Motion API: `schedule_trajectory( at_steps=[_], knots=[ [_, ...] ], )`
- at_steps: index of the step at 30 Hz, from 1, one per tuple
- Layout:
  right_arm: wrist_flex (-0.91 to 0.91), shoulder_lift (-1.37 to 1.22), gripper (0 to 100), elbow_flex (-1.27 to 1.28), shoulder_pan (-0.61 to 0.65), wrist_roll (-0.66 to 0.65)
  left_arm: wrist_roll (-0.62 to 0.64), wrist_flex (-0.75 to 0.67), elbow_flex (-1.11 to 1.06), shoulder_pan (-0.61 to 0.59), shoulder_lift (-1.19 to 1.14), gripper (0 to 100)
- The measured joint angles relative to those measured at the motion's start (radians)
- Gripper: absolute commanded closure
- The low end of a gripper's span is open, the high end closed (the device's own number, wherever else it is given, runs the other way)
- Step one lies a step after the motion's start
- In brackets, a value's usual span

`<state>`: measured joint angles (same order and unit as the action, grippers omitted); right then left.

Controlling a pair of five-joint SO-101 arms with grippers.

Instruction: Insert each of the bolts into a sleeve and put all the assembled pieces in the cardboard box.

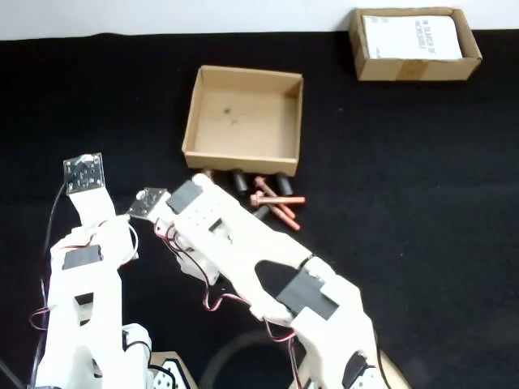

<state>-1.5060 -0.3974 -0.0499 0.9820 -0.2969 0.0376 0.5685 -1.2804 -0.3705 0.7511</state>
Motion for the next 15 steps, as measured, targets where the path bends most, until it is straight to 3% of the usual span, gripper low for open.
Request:
schedule_trajectory(
  at_steps=[7,15],
  knots=[
    [0.117,-0.002,70.0,0.089,-0.028,0.000,0.003,0.000,0.002,0.002,0.000,99],
    [0.213,0.003,99.5,0.153,-0.061,0.000,0.003,0.000,0.002,0.002,0.000,99]
  ],
)
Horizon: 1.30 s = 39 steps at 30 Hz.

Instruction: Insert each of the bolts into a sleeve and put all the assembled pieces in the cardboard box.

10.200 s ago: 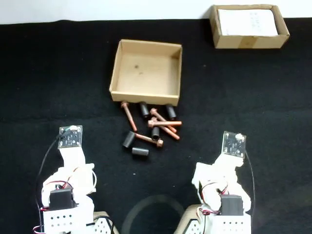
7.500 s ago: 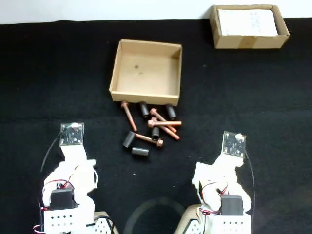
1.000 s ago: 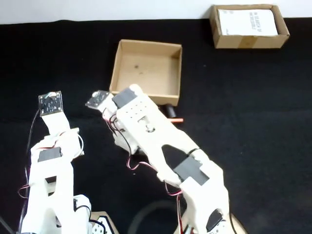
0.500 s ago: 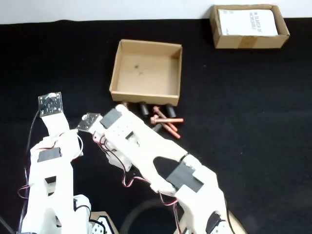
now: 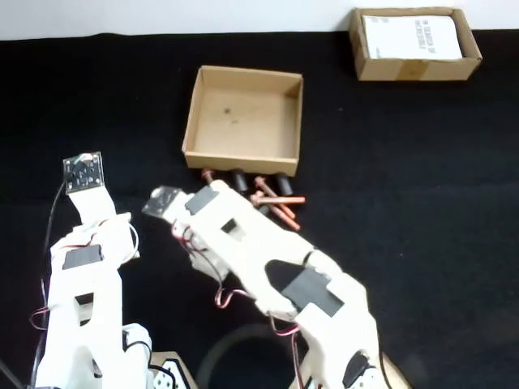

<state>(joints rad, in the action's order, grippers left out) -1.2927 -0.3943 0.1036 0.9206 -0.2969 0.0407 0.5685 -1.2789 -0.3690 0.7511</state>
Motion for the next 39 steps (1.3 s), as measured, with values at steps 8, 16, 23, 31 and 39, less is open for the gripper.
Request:
schedule_trajectory(
  at_steps=[8,16,23,31,39],
  knots=[
    [0.009,0.002,99.1,0.014,-0.054,0.000,0.000,0.000,0.000,0.000,0.000,99],
    [-0.270,0.066,99.1,-0.250,-0.250,-0.002,0.000,-0.061,-0.031,0.000,0.000,99],
    [-0.453,0.353,99.1,-0.491,-0.434,-0.002,0.000,-0.072,-0.037,0.000,0.000,95],
    [-0.460,0.937,99.1,-0.368,-0.635,-0.002,0.000,-0.032,-0.037,0.000,0.000,82],
    [-0.462,1.531,99.1,0.092,-1.112,-0.028,-0.086,0.135,0.051,0.035,-0.048,82]
  ],
)
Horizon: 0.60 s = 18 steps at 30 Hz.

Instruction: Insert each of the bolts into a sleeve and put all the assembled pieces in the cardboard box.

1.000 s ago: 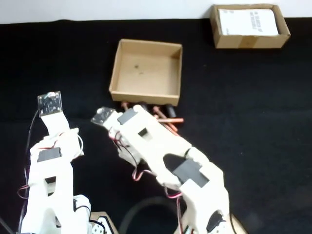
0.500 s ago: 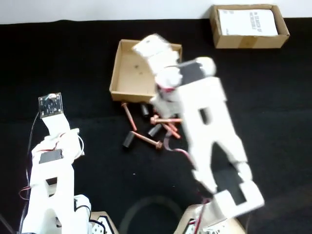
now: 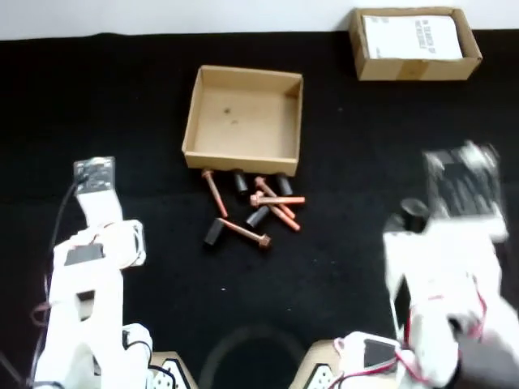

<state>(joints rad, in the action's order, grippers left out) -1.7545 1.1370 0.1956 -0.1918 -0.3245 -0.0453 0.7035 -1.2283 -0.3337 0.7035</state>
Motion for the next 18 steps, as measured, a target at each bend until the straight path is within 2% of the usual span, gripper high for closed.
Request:
schedule_trajectory(
  at_steps=[5,10,15,18],
  knots=[
    [0.057,0.272,99.1,0.232,-0.404,-0.040,-0.018,0.302,0.247,0.107,-0.172,82],
    [0.270,0.486,99.1,0.483,-0.753,-0.040,-0.083,0.629,0.586,0.265,-0.371,82],
    [0.559,0.666,99.1,0.795,-0.965,-0.040,-0.207,0.921,0.891,0.474,-0.542,82],
    [0.712,0.681,99.1,0.956,-1.037,-0.041,-0.333,0.977,0.999,0.586,-0.597,82]
  ],
)
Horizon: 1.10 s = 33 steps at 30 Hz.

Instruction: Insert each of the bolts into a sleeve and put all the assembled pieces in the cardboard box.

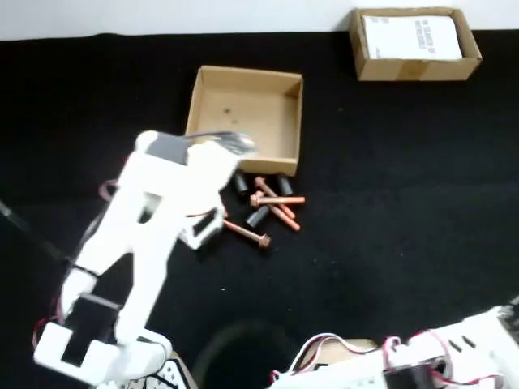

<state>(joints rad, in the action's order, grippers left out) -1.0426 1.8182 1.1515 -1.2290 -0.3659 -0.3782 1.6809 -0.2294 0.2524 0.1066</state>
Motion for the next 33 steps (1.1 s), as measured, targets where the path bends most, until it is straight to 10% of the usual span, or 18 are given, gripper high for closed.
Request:
schedule_trajectory(
  at_steps=[10,24,33],
  knots=[
    [0.344,-0.002,99.1,0.252,-0.107,-0.005,-0.381,0.008,0.071,0.276,-0.040,82],
    [0.397,-0.002,99.1,0.296,-0.107,-0.005,-0.450,-0.138,0.433,0.307,-0.549,82],
    [0.466,-0.002,99.1,0.299,-0.107,-0.005,-0.502,0.023,0.796,0.299,-0.852,82]
  ],
)
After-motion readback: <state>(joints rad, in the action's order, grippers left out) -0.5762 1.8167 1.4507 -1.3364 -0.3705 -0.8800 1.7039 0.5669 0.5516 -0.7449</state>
